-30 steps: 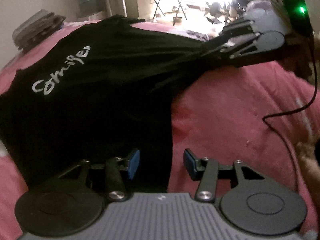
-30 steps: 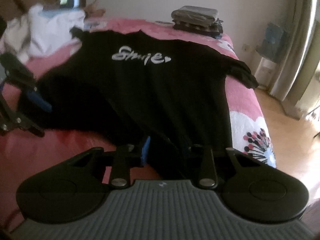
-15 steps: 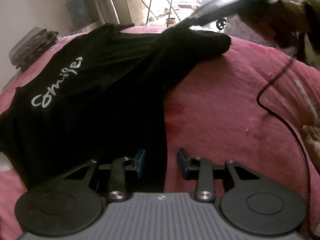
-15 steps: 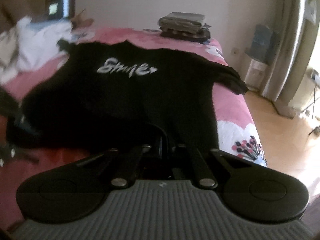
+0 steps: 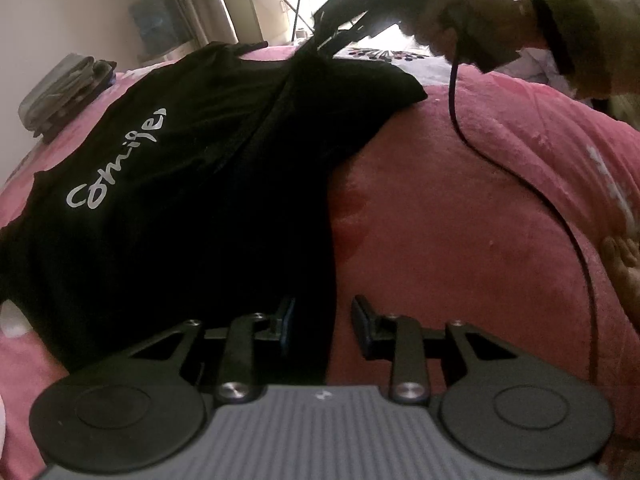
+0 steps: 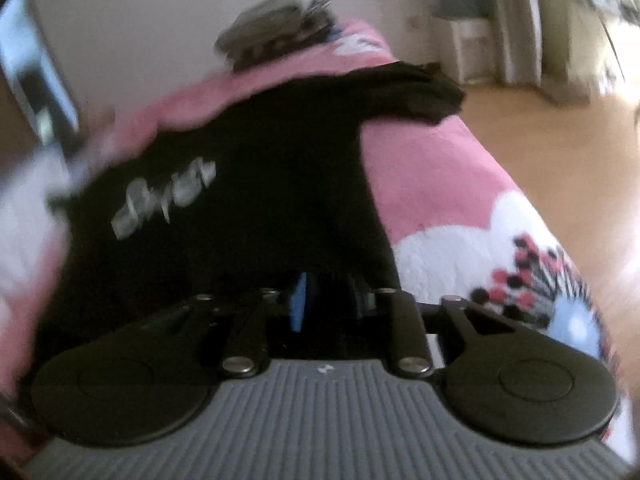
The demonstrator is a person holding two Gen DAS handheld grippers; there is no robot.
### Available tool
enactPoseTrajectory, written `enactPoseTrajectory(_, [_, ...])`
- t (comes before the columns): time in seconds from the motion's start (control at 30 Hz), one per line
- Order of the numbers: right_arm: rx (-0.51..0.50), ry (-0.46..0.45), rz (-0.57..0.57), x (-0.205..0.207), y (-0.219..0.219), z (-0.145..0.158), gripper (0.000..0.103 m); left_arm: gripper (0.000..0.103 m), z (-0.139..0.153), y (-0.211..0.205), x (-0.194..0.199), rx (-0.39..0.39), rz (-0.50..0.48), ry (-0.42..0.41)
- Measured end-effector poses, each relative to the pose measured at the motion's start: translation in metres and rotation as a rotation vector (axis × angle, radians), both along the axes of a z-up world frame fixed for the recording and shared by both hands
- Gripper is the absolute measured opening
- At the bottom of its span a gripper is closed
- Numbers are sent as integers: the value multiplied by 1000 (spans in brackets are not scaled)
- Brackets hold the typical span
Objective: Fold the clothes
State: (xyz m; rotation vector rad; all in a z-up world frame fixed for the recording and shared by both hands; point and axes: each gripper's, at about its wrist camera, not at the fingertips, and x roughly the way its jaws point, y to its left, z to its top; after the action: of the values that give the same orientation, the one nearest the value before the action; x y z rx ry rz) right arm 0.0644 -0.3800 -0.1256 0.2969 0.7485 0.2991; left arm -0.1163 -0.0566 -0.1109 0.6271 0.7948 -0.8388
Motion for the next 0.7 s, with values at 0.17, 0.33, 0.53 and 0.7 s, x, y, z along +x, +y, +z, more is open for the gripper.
enactPoseTrajectory(0.17, [186, -44, -151, -43, -43, 17, 44, 32, 0, 2, 0, -3, -9, -2])
enactPoseTrajectory(0.33, [159, 41, -109, -97, -39, 15, 44, 32, -2, 4, 1, -5, -18, -4])
enactPoseTrajectory(0.53, [-26, 75, 17, -132, 1, 3, 43, 4, -1, 0, -1, 14, 4, -35])
enactPoseTrajectory(0.7, [-18, 104, -42, -114, -1, -10, 7, 2, 9, 9, 0, -14, 39, -14])
